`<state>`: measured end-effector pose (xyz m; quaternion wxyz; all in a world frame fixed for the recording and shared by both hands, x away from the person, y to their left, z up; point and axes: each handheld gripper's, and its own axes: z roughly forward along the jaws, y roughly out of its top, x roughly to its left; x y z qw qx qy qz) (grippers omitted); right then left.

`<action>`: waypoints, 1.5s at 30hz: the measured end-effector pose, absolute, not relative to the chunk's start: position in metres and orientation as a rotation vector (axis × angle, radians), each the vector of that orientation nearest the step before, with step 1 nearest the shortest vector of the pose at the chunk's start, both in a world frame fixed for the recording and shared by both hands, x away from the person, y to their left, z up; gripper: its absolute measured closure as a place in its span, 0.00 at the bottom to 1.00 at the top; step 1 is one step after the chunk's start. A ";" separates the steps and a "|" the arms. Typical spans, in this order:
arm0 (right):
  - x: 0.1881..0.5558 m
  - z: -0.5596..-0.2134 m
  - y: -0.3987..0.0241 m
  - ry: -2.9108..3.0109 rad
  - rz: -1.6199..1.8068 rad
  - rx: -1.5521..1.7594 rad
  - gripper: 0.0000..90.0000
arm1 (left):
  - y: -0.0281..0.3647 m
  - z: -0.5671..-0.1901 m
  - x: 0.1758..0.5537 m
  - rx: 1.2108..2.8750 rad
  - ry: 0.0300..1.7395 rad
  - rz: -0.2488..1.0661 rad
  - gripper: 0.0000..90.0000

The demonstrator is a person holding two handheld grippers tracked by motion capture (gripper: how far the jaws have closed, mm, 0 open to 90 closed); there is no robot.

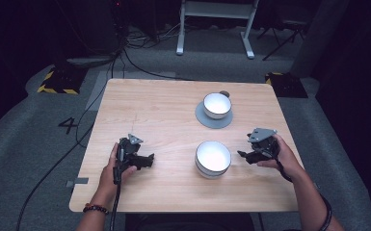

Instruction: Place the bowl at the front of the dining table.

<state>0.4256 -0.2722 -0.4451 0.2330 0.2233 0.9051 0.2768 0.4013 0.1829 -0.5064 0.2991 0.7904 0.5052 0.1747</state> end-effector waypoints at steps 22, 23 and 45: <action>0.413 -0.469 -0.297 2.489 0.708 0.733 0.25 | 0.183 -0.506 0.401 2.099 1.342 0.465 0.00; 0.412 -0.470 -0.298 2.485 0.711 0.740 0.24 | 0.183 -0.506 0.401 2.100 1.341 0.465 0.00; 0.396 -0.488 -0.331 2.462 0.810 0.874 0.23 | 0.183 -0.506 0.401 2.100 1.342 0.466 0.00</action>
